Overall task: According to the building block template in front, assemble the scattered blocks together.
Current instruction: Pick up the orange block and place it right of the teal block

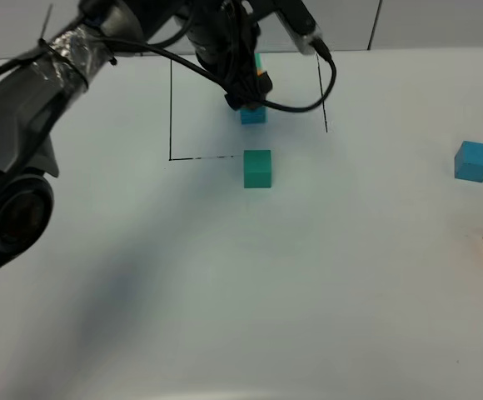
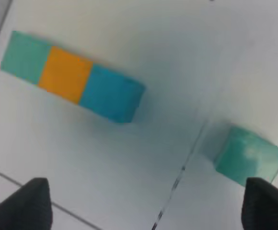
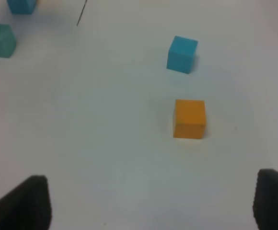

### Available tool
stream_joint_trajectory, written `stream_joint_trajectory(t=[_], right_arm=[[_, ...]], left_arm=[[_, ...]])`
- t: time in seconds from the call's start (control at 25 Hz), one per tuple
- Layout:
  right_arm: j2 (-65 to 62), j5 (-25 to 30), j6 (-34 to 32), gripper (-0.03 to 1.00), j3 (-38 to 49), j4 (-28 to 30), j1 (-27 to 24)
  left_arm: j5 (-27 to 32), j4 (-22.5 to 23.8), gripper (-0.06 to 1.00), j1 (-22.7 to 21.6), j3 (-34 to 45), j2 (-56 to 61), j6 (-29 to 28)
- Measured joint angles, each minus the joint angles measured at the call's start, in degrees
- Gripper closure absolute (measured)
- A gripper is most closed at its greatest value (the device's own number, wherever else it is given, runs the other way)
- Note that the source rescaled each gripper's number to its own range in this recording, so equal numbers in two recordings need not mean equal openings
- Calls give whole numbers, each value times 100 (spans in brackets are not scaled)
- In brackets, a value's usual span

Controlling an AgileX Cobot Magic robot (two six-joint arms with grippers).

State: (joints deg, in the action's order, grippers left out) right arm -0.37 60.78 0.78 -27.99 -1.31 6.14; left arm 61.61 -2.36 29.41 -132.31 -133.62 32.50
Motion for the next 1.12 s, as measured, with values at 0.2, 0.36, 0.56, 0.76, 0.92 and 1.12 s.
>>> stream_joint_trajectory(t=[0.2, 0.36, 0.56, 0.76, 0.92, 1.12], right_arm=[[0, 0, 0, 25, 0, 0, 0], [0, 0, 0, 25, 0, 0, 0], [0, 0, -2, 25, 0, 0, 0], [0, 0, -14, 25, 0, 0, 0], [0, 0, -14, 25, 0, 0, 0], [0, 0, -14, 25, 0, 0, 0]], left_arm=[[424, -90, 15, -572, 0, 347, -611], [644, -454, 15, -1144, 5, 491, -842], [644, -954, 15, -1887, 127, 801, -1000], [644, -1095, 15, -2483, 923, 1479, -1045], [363, -1096, 15, -2856, 1928, 2237, -1199], [-139, -1114, 15, -2938, 3087, 3249, -1224]])
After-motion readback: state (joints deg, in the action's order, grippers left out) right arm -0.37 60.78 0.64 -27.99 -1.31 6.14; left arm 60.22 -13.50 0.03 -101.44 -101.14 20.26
